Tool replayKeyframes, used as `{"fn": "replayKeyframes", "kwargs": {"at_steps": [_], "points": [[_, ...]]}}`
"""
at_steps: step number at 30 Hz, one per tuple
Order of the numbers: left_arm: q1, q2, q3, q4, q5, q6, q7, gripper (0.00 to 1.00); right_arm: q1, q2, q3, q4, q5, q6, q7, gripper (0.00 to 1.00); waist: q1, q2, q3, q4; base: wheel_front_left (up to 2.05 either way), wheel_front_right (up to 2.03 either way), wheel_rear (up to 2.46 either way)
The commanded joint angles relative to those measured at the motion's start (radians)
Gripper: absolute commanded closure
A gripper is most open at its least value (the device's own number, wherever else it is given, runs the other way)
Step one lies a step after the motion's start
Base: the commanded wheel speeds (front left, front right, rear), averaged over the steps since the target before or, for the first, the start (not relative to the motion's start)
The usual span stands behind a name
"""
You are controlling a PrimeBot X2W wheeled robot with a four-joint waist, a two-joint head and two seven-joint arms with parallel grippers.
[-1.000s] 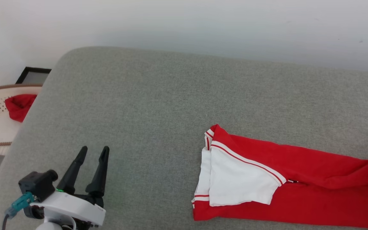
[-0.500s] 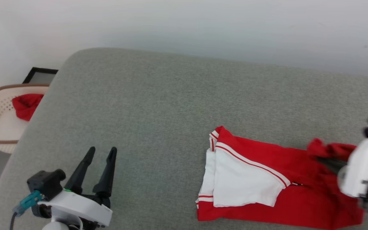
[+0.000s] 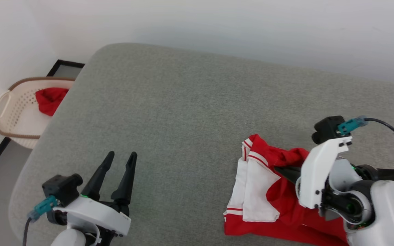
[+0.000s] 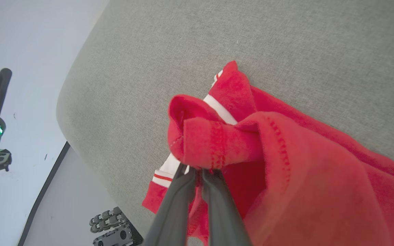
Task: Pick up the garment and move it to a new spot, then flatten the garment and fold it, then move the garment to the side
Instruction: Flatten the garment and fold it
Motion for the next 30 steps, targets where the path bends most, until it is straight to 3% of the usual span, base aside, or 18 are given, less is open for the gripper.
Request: {"fn": "replayKeyframes", "kwargs": {"at_steps": [1, 11, 12, 13, 14, 16, 17, 30], "points": [[-0.015, -0.006, -0.004, 0.008, -0.001, -0.007, -0.004, 0.0, -0.017, 0.009, 0.017, 0.024, -0.009, -0.001, -0.023, 1.0, 0.0, 0.0, 0.009, 0.015, 0.0, 0.0, 0.0], [-0.044, -0.024, -0.024, 0.04, -0.004, -0.011, -0.011, 0.0, -0.066, 0.023, 0.099, 0.164, -0.047, -0.001, -0.111, 1.0, 0.0, 0.0, 0.02, 0.031, 0.0, 0.0, 0.0], [-0.044, -0.025, -0.025, 0.043, -0.005, -0.012, -0.012, 0.0, -0.067, 0.024, 0.102, 0.175, -0.049, -0.001, -0.116, 0.99, 0.0, 0.0, 0.02, 0.03, 0.0, 0.0, 0.0], [-0.044, -0.025, -0.025, 0.045, -0.006, -0.012, -0.013, 0.0, -0.07, 0.024, 0.112, 0.185, -0.052, -0.001, -0.119, 0.88, 0.0, 0.0, 0.019, 0.029, 0.0, 0.0, 0.0], [-0.044, -0.025, -0.025, 0.045, -0.006, -0.012, -0.013, 0.0, -0.07, 0.024, 0.112, 0.185, -0.052, -0.001, -0.119, 0.88, 0.0, 0.0, 0.019, 0.029, 0.0, 0.0, 0.0], [-0.043, -0.023, -0.024, 0.049, -0.008, -0.013, -0.014, 0.0, -0.08, 0.024, 0.126, 0.194, -0.05, -0.001, -0.135, 0.4, 0.0, 0.0, 0.018, 0.026, 0.0, 0.0, 0.0], [-0.043, -0.022, -0.024, 0.05, -0.008, -0.014, -0.015, 0.0, -0.087, 0.023, 0.125, 0.197, -0.045, -0.001, -0.14, 0.01, 0.0, 0.0, 0.017, 0.024, 0.0, 0.0, 0.0], [-0.005, -0.001, -0.01, 0.056, -0.01, -0.015, -0.018, 0.0, -0.091, 0.026, 0.154, 0.092, 0.043, -0.001, -0.152, 0.0, 0.0, 0.0, -0.028, -0.031, 0.0, 0.0, 0.0]]}}
